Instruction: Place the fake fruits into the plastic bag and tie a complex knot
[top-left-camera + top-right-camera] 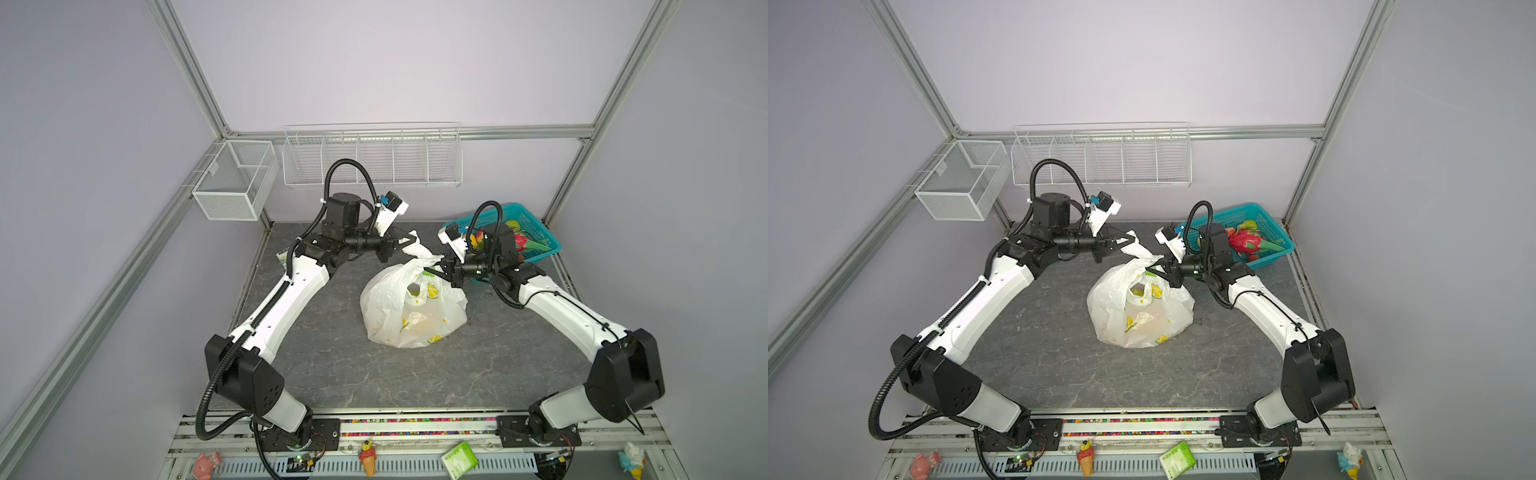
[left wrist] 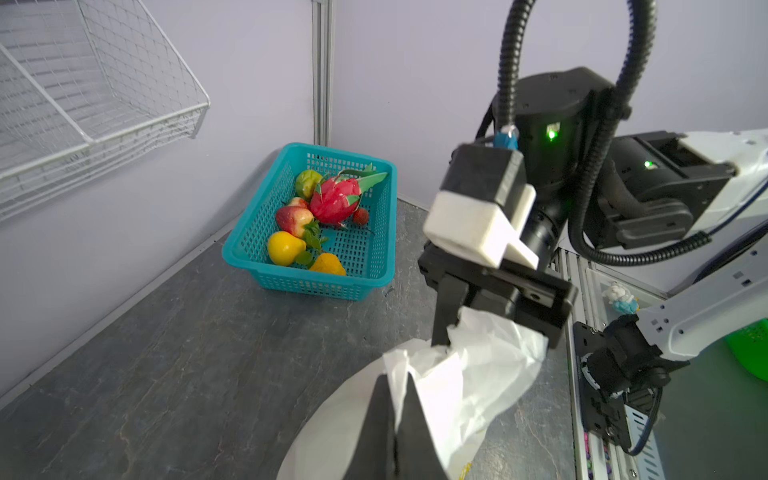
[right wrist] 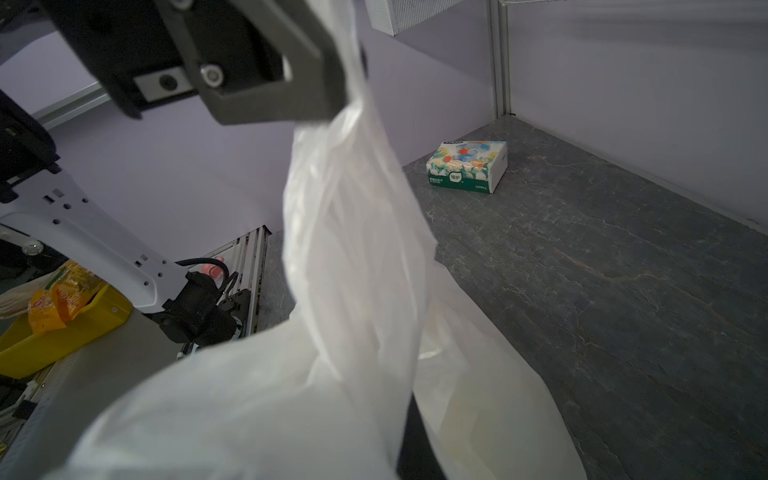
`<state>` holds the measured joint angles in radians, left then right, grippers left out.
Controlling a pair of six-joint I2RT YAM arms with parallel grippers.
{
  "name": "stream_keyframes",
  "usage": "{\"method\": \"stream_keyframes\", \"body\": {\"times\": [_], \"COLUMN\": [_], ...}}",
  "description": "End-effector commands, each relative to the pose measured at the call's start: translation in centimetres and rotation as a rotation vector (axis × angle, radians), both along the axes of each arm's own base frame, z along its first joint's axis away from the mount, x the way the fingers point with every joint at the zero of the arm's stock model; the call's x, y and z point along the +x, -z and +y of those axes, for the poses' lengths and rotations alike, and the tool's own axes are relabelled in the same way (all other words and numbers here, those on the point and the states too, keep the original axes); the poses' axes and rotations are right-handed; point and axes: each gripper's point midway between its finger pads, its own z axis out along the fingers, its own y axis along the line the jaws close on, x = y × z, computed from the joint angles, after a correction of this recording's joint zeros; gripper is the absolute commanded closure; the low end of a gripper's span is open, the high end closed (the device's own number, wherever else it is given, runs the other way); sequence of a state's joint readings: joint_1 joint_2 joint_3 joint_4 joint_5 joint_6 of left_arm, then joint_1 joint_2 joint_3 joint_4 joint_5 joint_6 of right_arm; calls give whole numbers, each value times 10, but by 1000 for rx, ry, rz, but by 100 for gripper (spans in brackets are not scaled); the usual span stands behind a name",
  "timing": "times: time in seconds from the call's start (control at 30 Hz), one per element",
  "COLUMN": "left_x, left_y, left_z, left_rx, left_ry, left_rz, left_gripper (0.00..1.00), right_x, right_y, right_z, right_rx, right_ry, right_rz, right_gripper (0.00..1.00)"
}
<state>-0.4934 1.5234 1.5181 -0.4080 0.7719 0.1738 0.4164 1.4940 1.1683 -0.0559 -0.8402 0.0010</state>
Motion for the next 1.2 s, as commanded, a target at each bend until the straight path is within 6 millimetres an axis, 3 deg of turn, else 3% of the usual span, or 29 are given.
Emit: {"method": "stream_keyframes", "body": {"times": [0.0,0.2,0.4,0.6,0.97,1.17], "left_x": [-16,-39,-26,-31,-18,-5], "left_y": [-11,24,49,68,92,88], "left_z": [6,8,10,1,-10,-13], "left_rx": [-47,38,103,90,95,63], "left_ry": [-4,-57,-174,-161,-174,-224], "left_rz": [-138,-264,-263,-236,-176,-175], "left_gripper": [100,100,100,100,100,100], "right_x": [5,13,16,22,29,22], "right_y": [4,13,7,-2,-11,-6], "right_z": [-2,0,5,5,10,12], "right_rx": [1,-4,9,60,120,94], "right_ry": [101,213,234,258,252,193], "right_rz": [151,290,318,356,386,347], "right_gripper": [91,87,87,87,83,76]}}
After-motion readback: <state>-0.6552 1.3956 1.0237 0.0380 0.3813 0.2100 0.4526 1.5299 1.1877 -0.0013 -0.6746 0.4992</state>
